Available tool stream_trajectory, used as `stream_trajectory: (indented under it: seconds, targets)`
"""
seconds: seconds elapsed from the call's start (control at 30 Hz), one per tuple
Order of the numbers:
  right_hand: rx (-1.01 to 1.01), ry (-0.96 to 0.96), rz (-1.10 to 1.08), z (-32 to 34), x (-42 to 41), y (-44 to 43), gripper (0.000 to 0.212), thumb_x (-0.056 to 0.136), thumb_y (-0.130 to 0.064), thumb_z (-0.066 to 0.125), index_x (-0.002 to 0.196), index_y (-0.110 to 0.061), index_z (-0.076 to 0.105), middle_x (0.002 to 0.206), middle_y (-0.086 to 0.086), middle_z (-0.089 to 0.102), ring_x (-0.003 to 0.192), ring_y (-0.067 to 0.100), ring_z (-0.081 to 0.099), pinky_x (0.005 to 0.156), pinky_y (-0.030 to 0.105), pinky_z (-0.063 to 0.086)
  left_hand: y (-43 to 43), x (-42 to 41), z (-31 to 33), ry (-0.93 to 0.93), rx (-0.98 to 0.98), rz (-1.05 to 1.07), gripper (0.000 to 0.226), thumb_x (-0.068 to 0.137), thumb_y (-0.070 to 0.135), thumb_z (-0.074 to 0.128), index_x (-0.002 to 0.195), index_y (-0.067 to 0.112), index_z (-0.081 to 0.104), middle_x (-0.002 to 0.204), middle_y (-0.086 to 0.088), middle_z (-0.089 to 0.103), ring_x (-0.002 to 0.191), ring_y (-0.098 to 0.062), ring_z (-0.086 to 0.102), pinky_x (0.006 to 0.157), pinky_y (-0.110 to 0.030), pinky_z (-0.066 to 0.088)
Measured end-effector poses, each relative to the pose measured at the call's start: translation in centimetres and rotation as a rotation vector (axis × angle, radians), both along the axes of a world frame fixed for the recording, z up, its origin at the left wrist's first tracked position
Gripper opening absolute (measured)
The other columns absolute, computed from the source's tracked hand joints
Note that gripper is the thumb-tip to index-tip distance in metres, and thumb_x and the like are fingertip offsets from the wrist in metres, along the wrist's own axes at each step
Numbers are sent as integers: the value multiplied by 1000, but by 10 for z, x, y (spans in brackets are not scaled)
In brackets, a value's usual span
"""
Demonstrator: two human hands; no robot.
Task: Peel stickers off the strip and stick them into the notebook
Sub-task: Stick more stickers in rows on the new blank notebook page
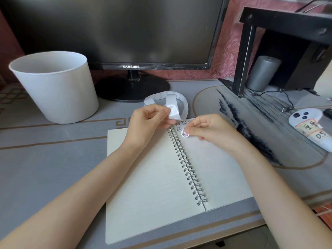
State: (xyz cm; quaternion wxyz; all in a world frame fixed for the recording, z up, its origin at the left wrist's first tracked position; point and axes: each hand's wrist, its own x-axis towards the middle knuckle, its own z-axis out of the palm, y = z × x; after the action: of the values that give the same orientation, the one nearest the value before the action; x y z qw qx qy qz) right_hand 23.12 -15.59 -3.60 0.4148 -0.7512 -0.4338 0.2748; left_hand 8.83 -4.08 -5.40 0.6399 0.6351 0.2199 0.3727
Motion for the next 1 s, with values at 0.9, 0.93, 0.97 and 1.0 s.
stream_trajectory:
  seconds: [0.9,0.93,0.97,1.0]
  targets:
    - [11,-126,-76,-5,-14,7,2,79,-14,71,79,-13,72,71,-1,69,63,7,56,63,24,41,0,0,1,18,21,8,13,92,9,58,87,-1,64,76,-7,70,75,-20,72,73,-26,58]
    - [6,-148,-81,-5,-14,6,2,78,-16,71,79,-14,72,69,-4,68,61,5,55,63,23,41,0,0,1,19,19,7,12,92,9,58,87,-1,64,77,-7,70,76,-20,72,73,-25,58]
    - [-1,-173,-88,-5,-15,6,2,78,-17,71,79,-16,72,66,-8,67,59,2,55,63,22,42,0,0,1,19,19,6,12,92,9,58,86,0,64,77,-8,70,76,-20,72,73,-25,58]
    - [-7,-195,-94,-5,-15,7,2,78,-19,71,79,-17,72,64,-9,66,59,1,55,63,23,42,0,0,1,19,19,5,12,92,9,58,86,0,64,78,-9,70,76,-20,72,73,-25,58]
